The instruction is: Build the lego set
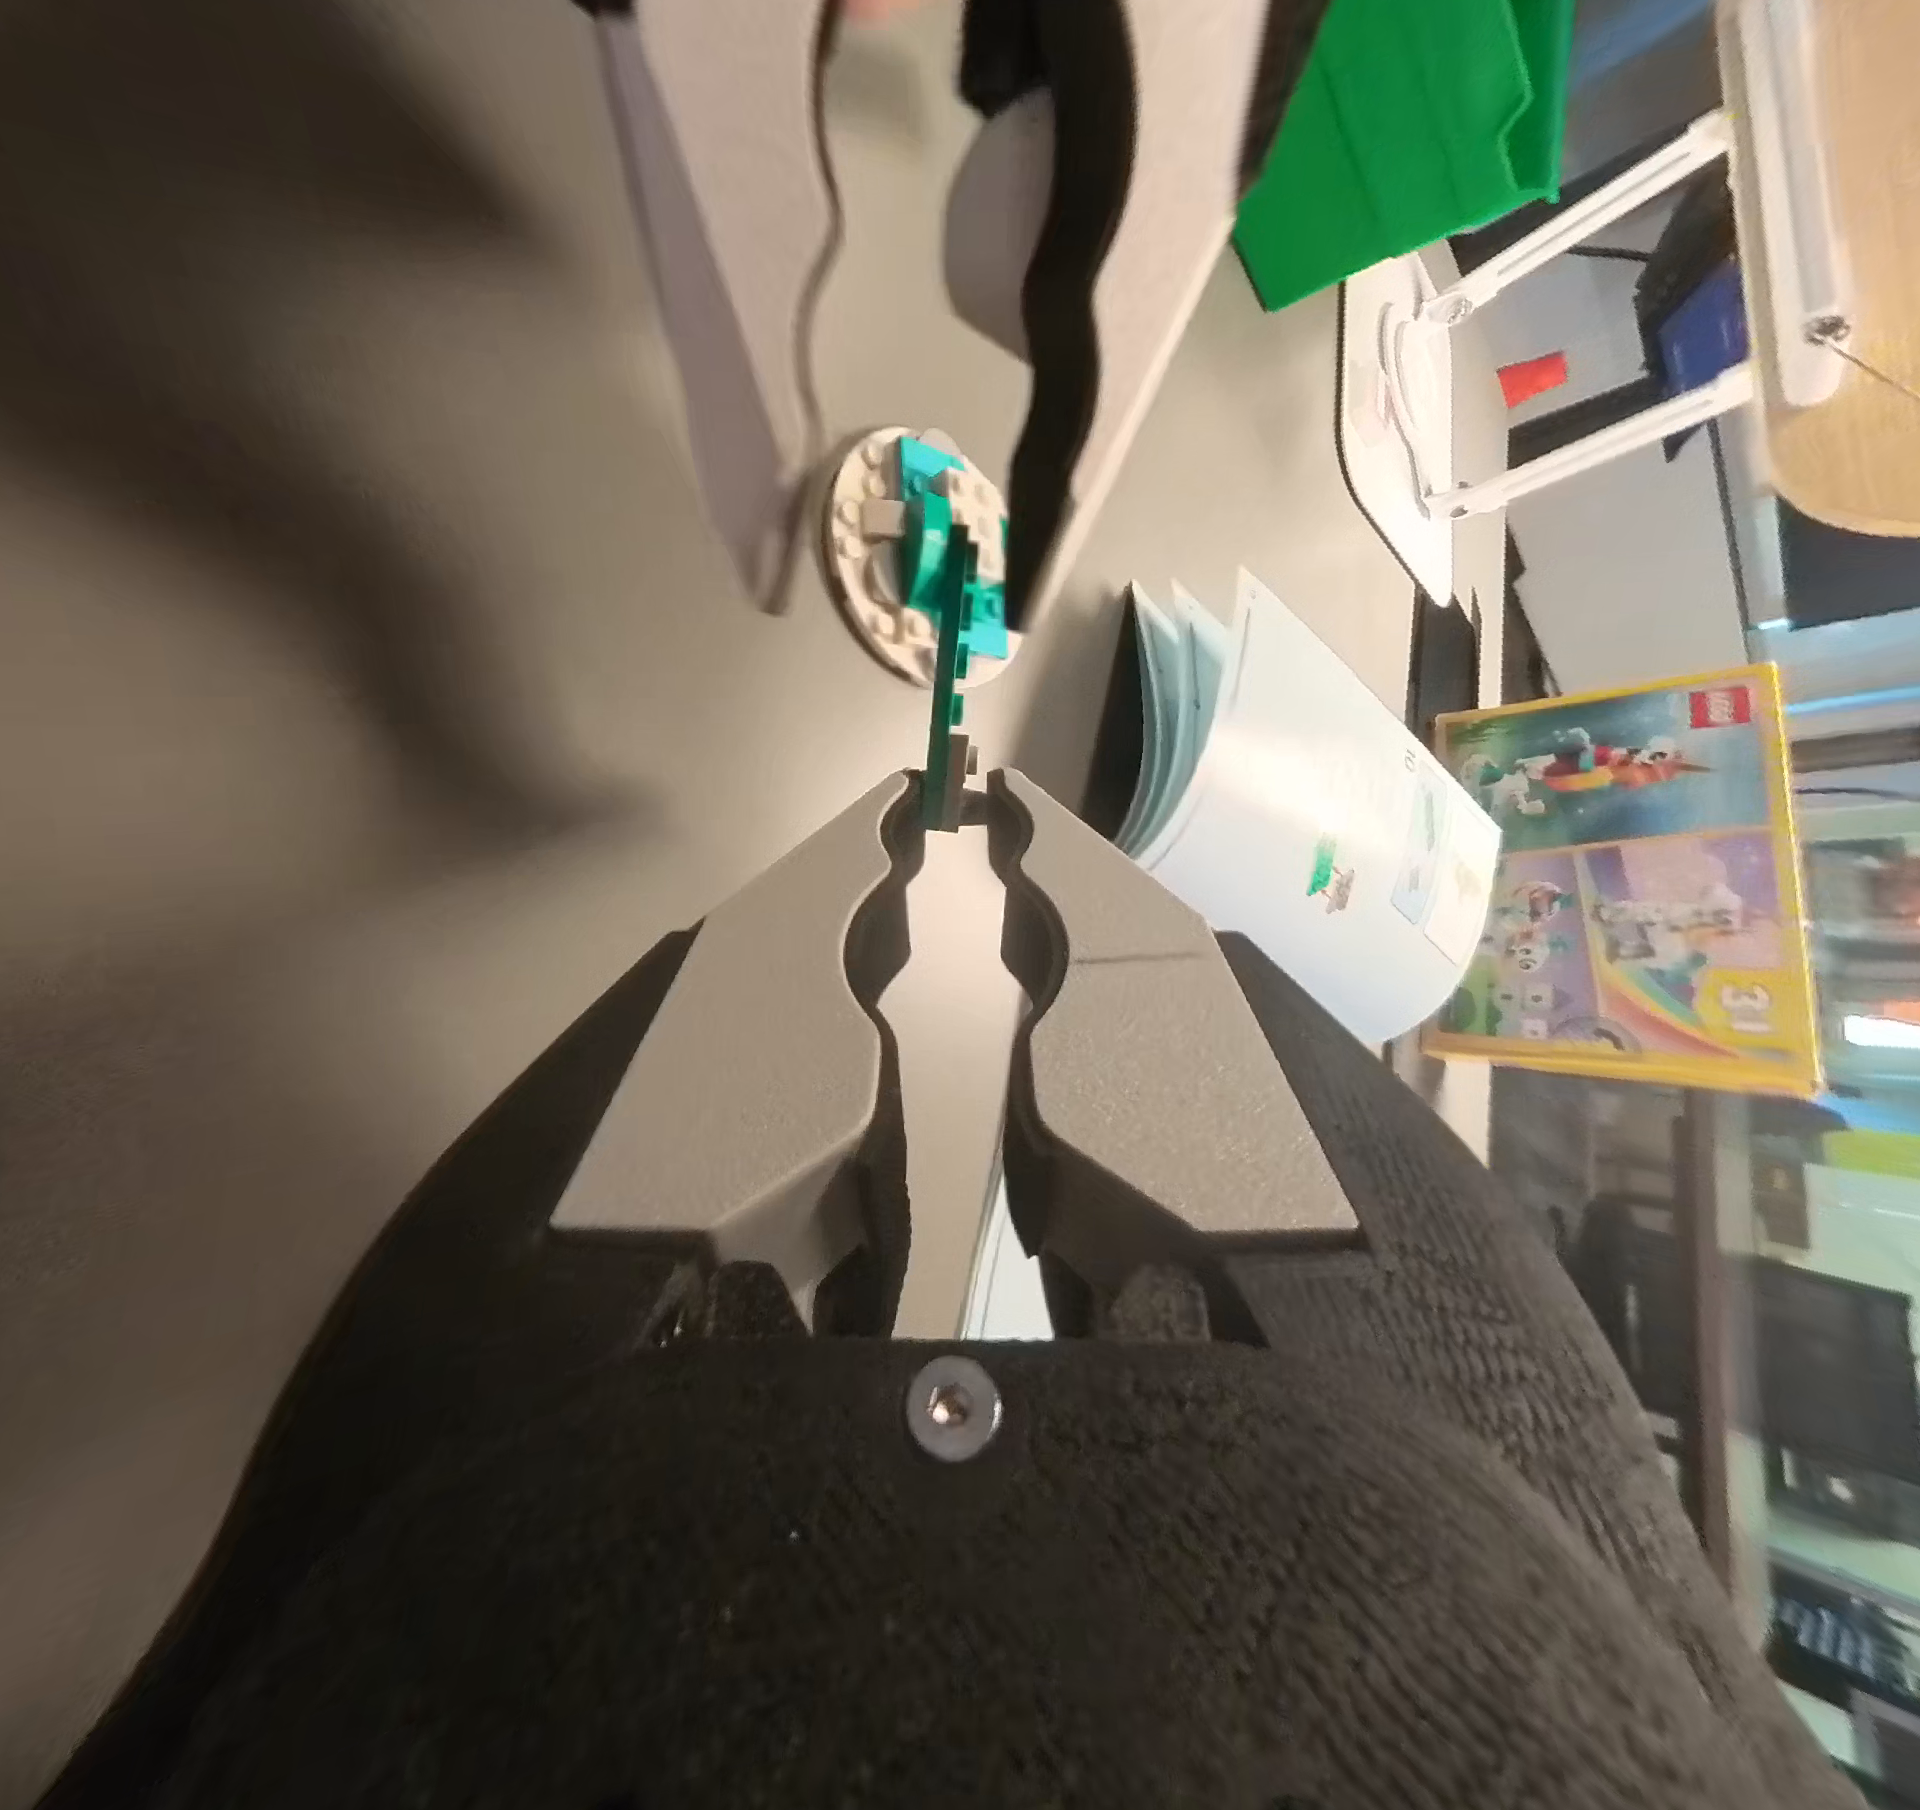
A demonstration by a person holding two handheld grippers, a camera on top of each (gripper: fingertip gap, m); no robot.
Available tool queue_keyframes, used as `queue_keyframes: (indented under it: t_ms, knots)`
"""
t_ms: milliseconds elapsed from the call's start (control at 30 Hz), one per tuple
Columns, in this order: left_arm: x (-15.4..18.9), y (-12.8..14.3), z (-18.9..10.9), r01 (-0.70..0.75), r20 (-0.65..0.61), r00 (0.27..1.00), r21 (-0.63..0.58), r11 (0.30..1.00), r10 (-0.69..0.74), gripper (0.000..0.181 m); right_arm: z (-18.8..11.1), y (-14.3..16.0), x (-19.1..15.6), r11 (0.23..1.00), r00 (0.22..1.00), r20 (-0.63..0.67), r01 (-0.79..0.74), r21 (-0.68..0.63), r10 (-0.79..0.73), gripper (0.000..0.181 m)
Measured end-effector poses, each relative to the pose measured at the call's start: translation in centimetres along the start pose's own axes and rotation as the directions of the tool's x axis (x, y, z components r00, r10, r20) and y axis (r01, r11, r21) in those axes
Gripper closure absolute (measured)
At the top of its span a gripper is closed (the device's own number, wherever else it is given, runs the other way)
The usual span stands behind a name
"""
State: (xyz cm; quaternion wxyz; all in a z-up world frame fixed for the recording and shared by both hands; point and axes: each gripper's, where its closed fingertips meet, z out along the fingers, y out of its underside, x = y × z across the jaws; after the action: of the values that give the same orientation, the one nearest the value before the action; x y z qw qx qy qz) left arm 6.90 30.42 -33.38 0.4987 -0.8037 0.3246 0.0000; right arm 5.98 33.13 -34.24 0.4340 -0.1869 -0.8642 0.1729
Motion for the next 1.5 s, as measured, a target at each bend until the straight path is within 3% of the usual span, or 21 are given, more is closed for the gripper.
queue_keyframes:
  t_ms: [200, 433, 500, 600, 700, 867, 1133, 1333, 1500]
  knots:
    - [-0.7, 0.2, -0.1, -0.302, 0.117, 0.944, -0.064, 0.951, 0.308, 0.174, 0.1, -0.2, -0.3, 1.0, 1.0, 0.004, 0.017, 0.013, -0.018, 0.172]
    - [-1.3, 0.2, -0.5, -0.395, 0.188, 0.895, -0.084, 0.915, 0.404, 0.179, 0.2, -0.6, 0.3, 0.996, 0.993, -0.094, 0.078, 0.044, -0.074, 0.169]
    - [-1.8, 0.1, -0.8, -0.418, 0.221, 0.877, -0.088, 0.904, 0.427, 0.179, 0.1, -0.2, 0.3, 0.993, 0.989, -0.117, 0.099, 0.06, -0.091, 0.15]
    - [-3.4, 0.6, -2.0, -0.463, 0.294, 0.829, -0.117, 0.879, 0.476, 0.179, -0.1, 1.4, 0.4, 0.996, 0.992, -0.122, -0.009, 0.094, 0.021, 0.137]
    - [-5.5, 2.3, -3.7, -0.478, 0.359, 0.78, -0.185, 0.858, 0.512, 0.179, -0.6, 2.7, 1.4, 0.984, 0.971, -0.213, -0.077, 0.159, 0.111, 0.136]
    - [-8.7, 6.3, -6.7, -0.459, 0.445, 0.702, -0.315, 0.831, 0.556, 0.179, -1.4, 3.5, 3.8, 0.983, 0.913, -0.395, -0.033, 0.182, 0.103, 0.141]
    - [-10.8, 10.1, -9.4, -0.541, 0.438, 0.53, -0.485, 0.687, 0.726, 0.179, -3.2, 6.5, 7.2, 0.977, 0.801, -0.561, -0.148, 0.151, 0.208, 0.149]
    - [-10.4, 9.9, -9.5, -0.568, 0.446, 0.547, -0.425, 0.705, 0.708, 0.179, -3.8, 7.1, 7.7, 0.99, 0.759, -0.636, -0.13, 0.057, 0.136, 0.149]
    - [-9.2, 8.4, -9.2, -0.604, 0.455, 0.561, -0.347, 0.718, 0.692, 0.179, -4.6, 6.1, 7.9, 0.984, 0.703, -0.693, -0.167, 0.054, 0.158, 0.149]
